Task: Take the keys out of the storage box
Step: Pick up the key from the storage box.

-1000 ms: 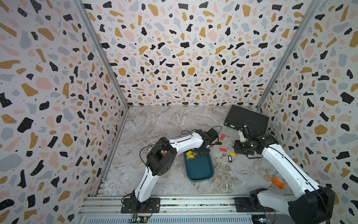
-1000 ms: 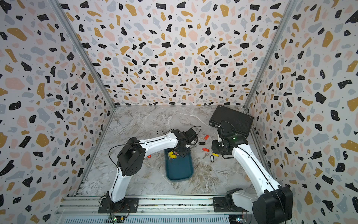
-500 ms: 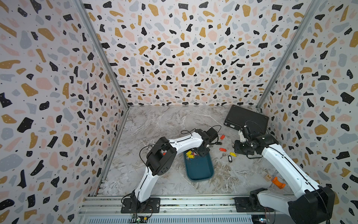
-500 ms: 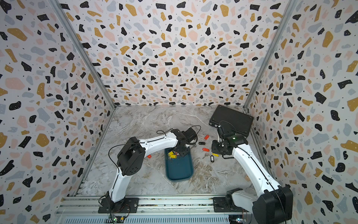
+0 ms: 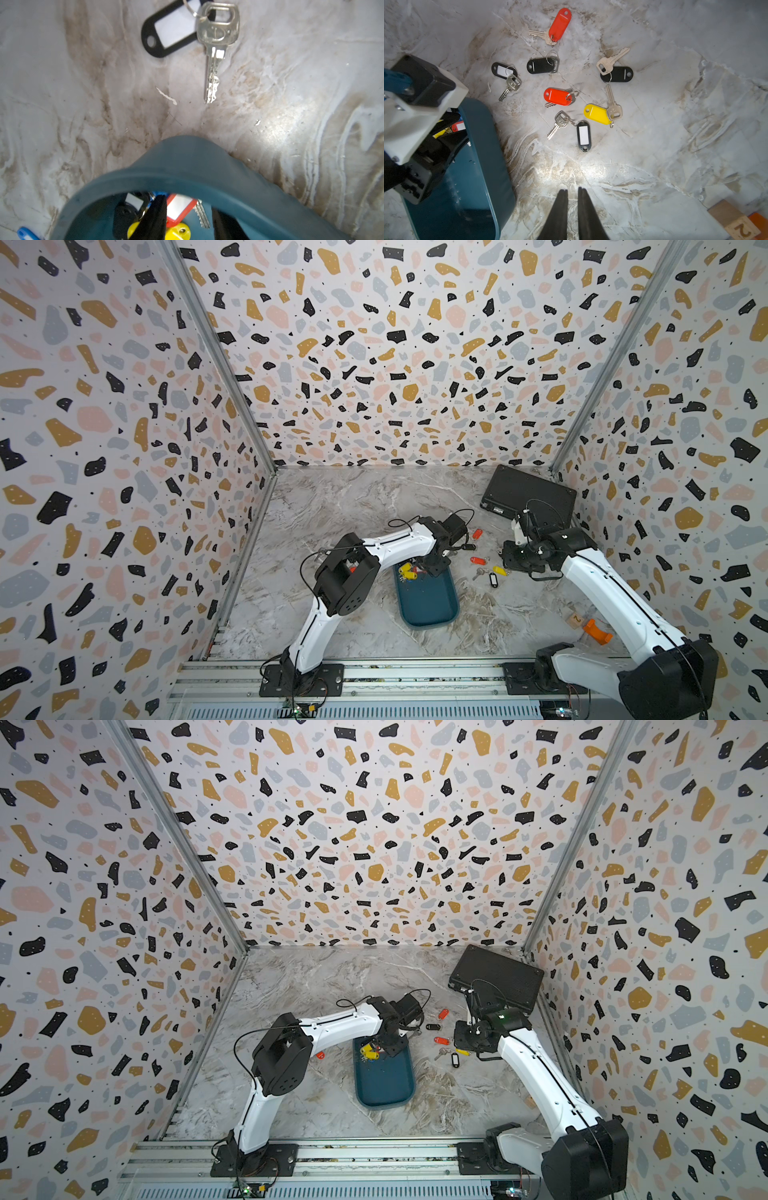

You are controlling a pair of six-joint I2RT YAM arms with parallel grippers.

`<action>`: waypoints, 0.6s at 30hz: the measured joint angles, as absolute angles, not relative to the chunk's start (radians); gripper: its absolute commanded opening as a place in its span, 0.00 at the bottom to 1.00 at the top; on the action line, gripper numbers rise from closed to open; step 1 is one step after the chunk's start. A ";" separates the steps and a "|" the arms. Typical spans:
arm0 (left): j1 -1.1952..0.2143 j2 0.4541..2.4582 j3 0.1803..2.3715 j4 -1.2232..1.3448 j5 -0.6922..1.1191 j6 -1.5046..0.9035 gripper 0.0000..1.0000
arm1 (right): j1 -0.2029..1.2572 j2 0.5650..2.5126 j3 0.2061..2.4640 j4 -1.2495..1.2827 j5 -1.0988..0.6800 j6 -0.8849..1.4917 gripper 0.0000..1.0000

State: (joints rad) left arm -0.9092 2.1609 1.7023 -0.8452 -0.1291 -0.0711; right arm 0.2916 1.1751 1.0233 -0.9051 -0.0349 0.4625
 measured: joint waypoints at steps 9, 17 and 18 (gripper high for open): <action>-0.910 2.196 1.716 -0.844 -0.110 -0.075 0.14 | 0.292 1.175 1.023 -0.905 -0.035 0.463 0.15; -0.914 2.196 1.720 -0.849 -0.110 -0.093 0.00 | 0.292 1.175 1.023 -0.905 -0.035 0.463 0.14; -0.914 2.194 1.720 -0.851 -0.110 -0.096 0.00 | 0.292 1.175 1.023 -0.905 -0.035 0.463 0.14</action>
